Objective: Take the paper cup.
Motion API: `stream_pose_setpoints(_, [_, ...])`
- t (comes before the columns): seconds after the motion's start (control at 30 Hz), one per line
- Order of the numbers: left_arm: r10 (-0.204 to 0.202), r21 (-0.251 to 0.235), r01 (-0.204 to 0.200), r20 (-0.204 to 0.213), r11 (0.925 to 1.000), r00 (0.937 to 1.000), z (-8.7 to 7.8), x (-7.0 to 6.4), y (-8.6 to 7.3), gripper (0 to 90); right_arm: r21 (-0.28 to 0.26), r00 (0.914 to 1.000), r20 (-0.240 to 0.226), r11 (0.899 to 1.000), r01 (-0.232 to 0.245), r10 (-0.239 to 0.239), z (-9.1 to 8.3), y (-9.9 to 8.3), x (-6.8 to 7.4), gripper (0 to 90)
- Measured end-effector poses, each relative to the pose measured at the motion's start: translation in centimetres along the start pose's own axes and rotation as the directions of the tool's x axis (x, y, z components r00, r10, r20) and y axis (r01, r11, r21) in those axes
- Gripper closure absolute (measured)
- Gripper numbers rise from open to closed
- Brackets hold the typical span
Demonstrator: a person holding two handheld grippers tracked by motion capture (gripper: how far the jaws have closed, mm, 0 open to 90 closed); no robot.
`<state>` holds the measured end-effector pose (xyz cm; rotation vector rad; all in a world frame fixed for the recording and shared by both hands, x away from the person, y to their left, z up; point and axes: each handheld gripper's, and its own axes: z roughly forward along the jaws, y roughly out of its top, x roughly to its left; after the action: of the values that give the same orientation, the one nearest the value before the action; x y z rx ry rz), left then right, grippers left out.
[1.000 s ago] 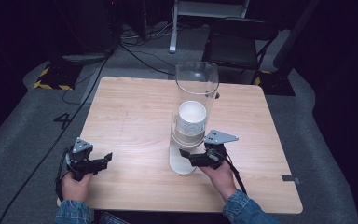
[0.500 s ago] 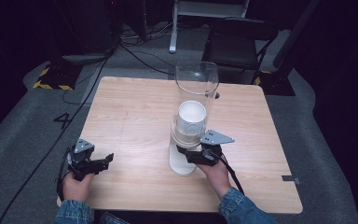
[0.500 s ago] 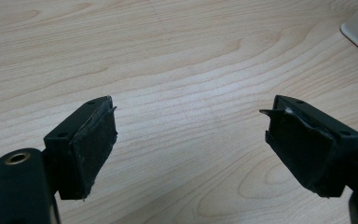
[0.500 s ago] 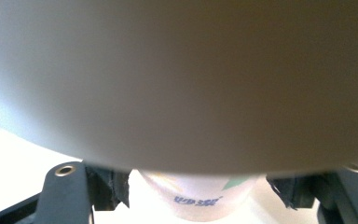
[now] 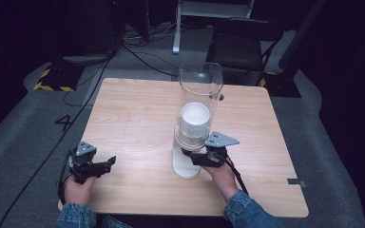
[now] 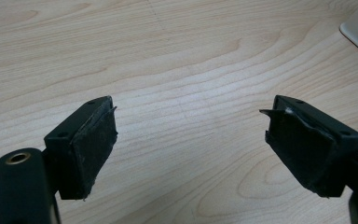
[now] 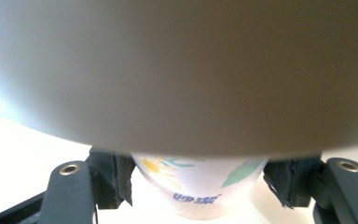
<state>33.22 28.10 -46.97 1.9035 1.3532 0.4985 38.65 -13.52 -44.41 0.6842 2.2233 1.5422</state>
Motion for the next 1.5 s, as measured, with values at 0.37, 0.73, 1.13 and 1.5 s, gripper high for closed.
stream_pose_setpoints(0.37, [-0.002, 0.006, 0.002, 0.001, 1.0, 1.0, 0.0, 0.0, 0.0, 16.1, -0.003, 0.9987, 0.019, 0.999, 0.047, -0.046, -0.1, -0.2, -0.4, 33.6])
stream_pose_setpoints(0.73, [0.004, 0.013, -0.004, 0.0, 0.9999, 1.0, 0.2, 0.0, 0.0, 16.2, -0.015, 0.9996, 0.021, 1.0, 0.02, -0.02, -0.1, -0.4, -0.2, 33.6])
stream_pose_setpoints(1.13, [0.005, 0.017, -0.005, 0.003, 0.9998, 1.0, 0.4, -0.1, 0.0, 16.2, -0.029, 0.9988, -0.014, 0.998, -0.048, 0.048, 0.2, -0.9, 0.2, 33.8])
stream_pose_setpoints(1.5, [0.006, 0.016, -0.006, 0.002, 0.9999, 1.0, 0.4, -0.1, 0.1, 16.3, 0.005, 0.9983, -0.026, 0.999, -0.052, 0.053, 0.6, -1.4, 0.1, 34.3])
